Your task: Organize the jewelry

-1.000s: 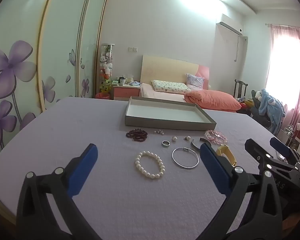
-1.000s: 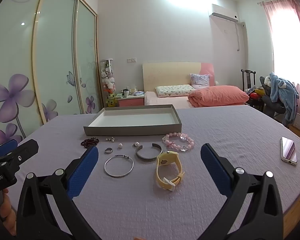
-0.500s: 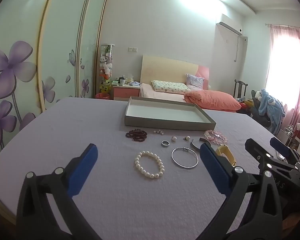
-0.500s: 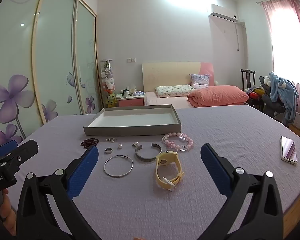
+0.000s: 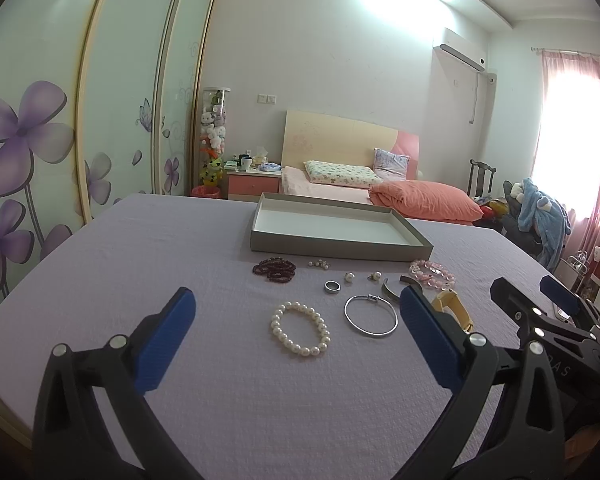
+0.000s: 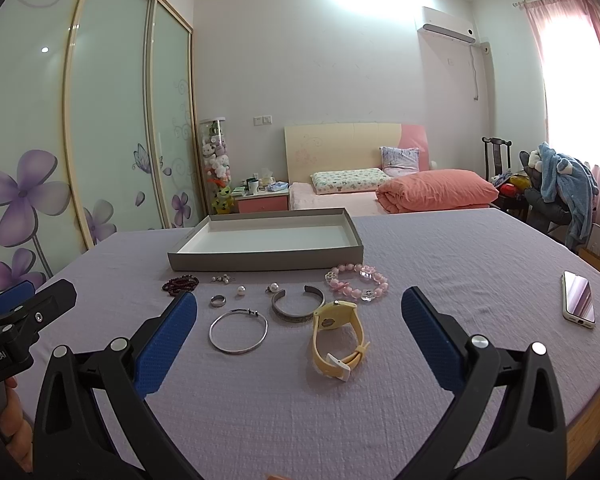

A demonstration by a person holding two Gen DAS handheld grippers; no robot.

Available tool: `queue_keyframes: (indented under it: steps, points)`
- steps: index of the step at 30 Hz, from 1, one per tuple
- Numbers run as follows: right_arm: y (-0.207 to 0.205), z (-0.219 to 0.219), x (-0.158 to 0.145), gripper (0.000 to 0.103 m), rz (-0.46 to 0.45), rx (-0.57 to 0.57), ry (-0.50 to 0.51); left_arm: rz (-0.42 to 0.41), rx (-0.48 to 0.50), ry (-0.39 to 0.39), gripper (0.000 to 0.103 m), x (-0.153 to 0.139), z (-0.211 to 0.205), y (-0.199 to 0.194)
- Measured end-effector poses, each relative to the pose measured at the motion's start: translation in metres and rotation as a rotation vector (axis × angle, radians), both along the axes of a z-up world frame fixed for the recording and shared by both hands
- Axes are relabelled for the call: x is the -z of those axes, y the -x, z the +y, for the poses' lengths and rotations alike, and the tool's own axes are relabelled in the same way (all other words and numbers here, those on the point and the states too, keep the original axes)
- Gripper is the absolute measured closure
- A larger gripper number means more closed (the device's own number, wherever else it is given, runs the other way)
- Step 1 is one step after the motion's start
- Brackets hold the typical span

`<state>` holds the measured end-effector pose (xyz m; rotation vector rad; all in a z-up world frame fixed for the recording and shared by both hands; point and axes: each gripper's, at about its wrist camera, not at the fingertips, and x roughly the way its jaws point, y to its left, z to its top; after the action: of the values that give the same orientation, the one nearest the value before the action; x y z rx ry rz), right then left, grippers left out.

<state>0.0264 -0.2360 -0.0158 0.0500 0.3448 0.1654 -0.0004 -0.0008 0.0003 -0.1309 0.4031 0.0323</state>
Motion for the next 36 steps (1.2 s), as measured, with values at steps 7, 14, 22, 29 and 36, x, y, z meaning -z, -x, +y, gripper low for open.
queue_keyframes:
  steps: [7, 14, 22, 29, 36]
  points:
    - [0.0016, -0.0021, 0.0027, 0.002, 0.002, -0.001, -0.001, 0.000, 0.001, 0.001, 0.004, 0.0026, 0.0001, 0.0000]
    - [0.0018, 0.0000, 0.0058, 0.002, 0.004, -0.002, -0.003, 0.001, 0.002, 0.001, 0.004, 0.0026, 0.0001, -0.0001]
    - [0.0017, -0.0002, 0.0032, 0.002, 0.005, -0.002, -0.006, 0.001, 0.001, 0.000, 0.004, 0.0026, 0.0000, -0.0001]
    - [0.0016, -0.0003, 0.0029, 0.002, 0.006, -0.003, -0.006, 0.002, 0.002, 0.002, 0.004, 0.0036, 0.0010, 0.0010]
    - [-0.0004, 0.0069, 0.0076, 0.002, 0.006, -0.004, -0.006, 0.003, 0.000, 0.005, 0.004, 0.0044, 0.0028, 0.0005]
